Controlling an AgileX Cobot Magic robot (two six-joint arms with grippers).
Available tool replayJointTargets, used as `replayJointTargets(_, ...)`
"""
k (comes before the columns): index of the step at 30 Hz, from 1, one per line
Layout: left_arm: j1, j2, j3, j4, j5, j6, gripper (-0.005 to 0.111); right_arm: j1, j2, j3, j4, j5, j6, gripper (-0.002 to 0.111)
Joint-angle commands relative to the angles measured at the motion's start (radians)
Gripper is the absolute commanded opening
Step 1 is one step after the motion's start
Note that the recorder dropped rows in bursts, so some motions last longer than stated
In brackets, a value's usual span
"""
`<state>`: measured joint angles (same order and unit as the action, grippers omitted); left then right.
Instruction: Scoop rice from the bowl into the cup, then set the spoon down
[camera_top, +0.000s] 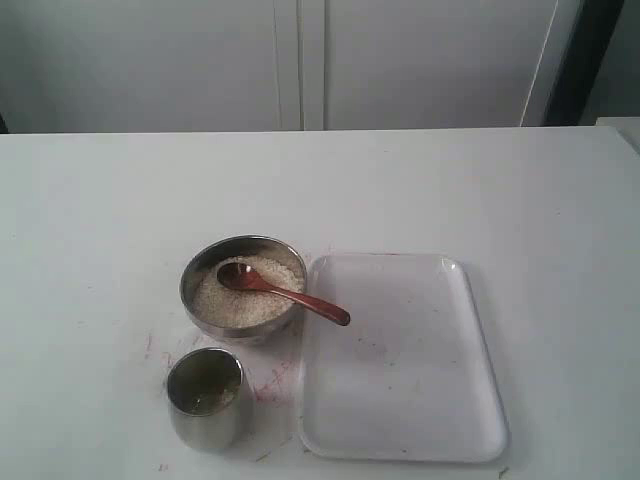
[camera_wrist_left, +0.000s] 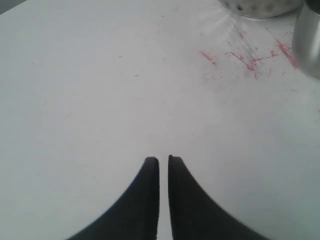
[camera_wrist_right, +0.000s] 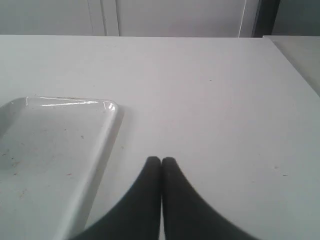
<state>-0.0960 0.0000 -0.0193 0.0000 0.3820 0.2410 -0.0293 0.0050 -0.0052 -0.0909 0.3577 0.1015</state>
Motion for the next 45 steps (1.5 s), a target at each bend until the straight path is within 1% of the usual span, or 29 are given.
replayJointTargets(1,-0.007,0.000,0.009,-0.006,0.052,-0.006,0.014,-0.003,-0.005,0.005,-0.003,-0.006,-0.013,0.000)
replayJointTargets(19,-0.007,0.000,0.009,-0.006,0.052,-0.006,0.014,-0.003,-0.005,0.005,-0.003,-0.018,-0.013,0.000)
replayJointTargets(21,-0.007,0.000,0.009,-0.006,0.052,-0.006,0.014,-0.003,-0.005,0.005,-0.003,-0.056,-0.013,0.000)
replayJointTargets(24,-0.007,0.000,0.009,-0.006,0.052,-0.006,0.014,-0.003,-0.005,0.005,-0.003,-0.160,-0.013,0.000)
replayJointTargets(29,-0.007,0.000,0.009,-0.006,0.052,-0.006,0.014,-0.003,-0.005,0.005,-0.003,-0.407,-0.013,0.000)
replayJointTargets(31,-0.007,0.000,0.009,-0.006,0.052,-0.006,0.014,-0.003,-0.005,0.005,-0.003,-0.470,-0.013,0.000)
replayJointTargets(42,-0.007,0.000,0.009,-0.006,0.052,-0.006,0.014,-0.003,-0.005,0.005,-0.003,-0.489,-0.011,0.000)
replayJointTargets(45,-0.007,0.000,0.009,-0.006,0.052,-0.006,0.014,-0.003,-0.005,0.005,-0.003,-0.514,0.033,0.000)
